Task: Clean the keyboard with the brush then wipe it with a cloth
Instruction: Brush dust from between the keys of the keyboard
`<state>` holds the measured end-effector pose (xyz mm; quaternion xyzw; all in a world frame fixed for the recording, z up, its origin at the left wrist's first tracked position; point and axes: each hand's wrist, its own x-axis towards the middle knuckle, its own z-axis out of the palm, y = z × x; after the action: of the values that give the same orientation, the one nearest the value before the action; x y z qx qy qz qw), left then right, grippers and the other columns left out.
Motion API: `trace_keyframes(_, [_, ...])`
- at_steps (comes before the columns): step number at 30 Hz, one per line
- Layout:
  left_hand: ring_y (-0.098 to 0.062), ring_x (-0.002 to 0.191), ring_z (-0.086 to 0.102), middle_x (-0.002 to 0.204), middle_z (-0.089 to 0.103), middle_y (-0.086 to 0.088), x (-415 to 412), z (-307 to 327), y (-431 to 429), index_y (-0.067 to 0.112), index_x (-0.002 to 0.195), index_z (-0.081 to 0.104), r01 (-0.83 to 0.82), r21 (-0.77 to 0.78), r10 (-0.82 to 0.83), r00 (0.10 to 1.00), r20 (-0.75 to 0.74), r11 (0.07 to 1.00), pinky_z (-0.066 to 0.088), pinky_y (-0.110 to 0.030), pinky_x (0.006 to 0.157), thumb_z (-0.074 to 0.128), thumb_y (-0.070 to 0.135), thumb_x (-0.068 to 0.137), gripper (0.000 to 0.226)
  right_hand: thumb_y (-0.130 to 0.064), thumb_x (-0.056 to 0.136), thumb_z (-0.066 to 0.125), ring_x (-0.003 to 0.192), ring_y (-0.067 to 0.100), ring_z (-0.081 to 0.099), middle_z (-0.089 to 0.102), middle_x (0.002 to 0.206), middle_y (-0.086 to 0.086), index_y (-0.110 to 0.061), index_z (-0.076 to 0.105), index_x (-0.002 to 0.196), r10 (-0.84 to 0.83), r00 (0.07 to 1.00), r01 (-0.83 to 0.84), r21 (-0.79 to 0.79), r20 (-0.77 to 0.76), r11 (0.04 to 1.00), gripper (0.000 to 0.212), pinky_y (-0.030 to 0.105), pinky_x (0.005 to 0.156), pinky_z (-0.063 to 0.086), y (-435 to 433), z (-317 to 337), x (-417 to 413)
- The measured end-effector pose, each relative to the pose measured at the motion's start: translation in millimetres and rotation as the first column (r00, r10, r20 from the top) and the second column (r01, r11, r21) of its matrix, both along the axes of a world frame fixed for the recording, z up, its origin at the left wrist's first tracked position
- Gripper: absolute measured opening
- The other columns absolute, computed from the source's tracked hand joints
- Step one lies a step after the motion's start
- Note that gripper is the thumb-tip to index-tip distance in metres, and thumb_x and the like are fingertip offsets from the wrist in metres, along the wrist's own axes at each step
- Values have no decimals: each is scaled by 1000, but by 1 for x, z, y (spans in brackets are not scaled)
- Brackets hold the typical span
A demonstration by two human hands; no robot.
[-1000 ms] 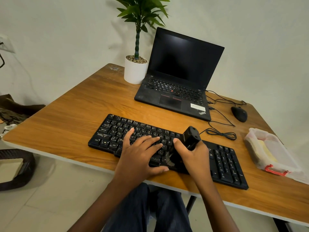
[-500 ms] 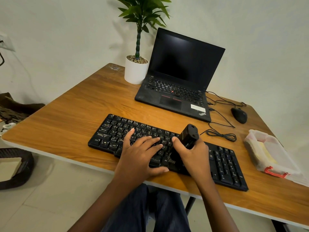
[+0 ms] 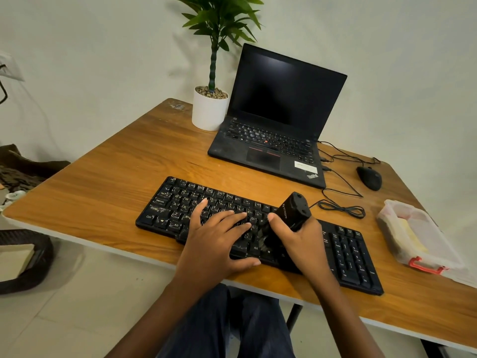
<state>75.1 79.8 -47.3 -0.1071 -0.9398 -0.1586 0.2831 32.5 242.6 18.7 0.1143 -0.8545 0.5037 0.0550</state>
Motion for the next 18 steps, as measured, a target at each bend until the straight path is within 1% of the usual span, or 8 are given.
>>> trace_keyframes(3, [-12,113,59,120,64,8,0,0,0,24,108,70,0,-1,0,1000,7,1000,14,-52,111,45,75,74,66,-23,83,65,68,10,64,64,74,3,-17,54,75,70,990,-67,-32,124,997,15,26,60,53,5,13,-6])
trace_keyframes(4, [-12,113,59,120,64,8,0,0,0,24,108,70,1,0,-1,1000,7,1000,14,-52,111,45,74,74,65,-24,83,65,71,13,64,64,77,4,-16,54,77,69,990,-69,-4,127,998,15,29,63,54,6,15,-13])
trace_keyframes(6, [-12,112,59,120,64,8,0,1,0,24,107,70,2,3,-2,1000,7,1000,14,-52,111,45,74,74,65,-26,83,65,75,17,64,64,80,6,-15,55,78,34,997,-39,80,66,996,16,33,67,53,4,13,-34])
trace_keyframes(8, [-12,111,60,119,65,8,0,2,0,24,107,70,5,9,-5,1000,1,1000,15,-52,110,45,74,74,65,-28,83,65,74,16,63,64,77,2,-12,57,80,-13,1000,12,102,8,995,18,29,65,51,-2,8,-55])
trace_keyframes(11, [-12,111,60,119,65,8,1,3,1,24,106,71,8,22,-8,1000,-4,1000,14,-51,111,45,74,74,65,-29,84,65,69,6,57,59,75,-6,-9,56,90,-58,994,66,90,-89,994,23,14,58,45,-12,4,-75])
trace_keyframes(14, [-12,111,60,119,65,8,1,2,0,24,106,71,9,19,-8,1000,-3,1000,14,-51,111,46,74,73,65,-27,84,65,66,5,56,57,72,-8,-10,54,89,-86,988,95,66,-128,993,21,12,57,44,-17,2,-72])
trace_keyframes(16, [-13,111,60,119,65,8,1,1,0,24,106,71,6,15,-6,1000,0,1000,15,-51,111,45,75,74,65,-29,82,65,67,12,60,62,74,-1,-9,57,85,-80,991,86,58,-103,995,22,20,60,48,-16,-3,-58])
trace_keyframes(18, [-13,111,60,119,65,7,0,1,0,24,106,71,3,12,-3,1000,2,1000,16,-52,110,44,75,74,66,-28,82,66,70,17,63,65,76,5,-9,59,82,-58,998,58,4,-21,998,20,28,63,51,-13,-4,-38])
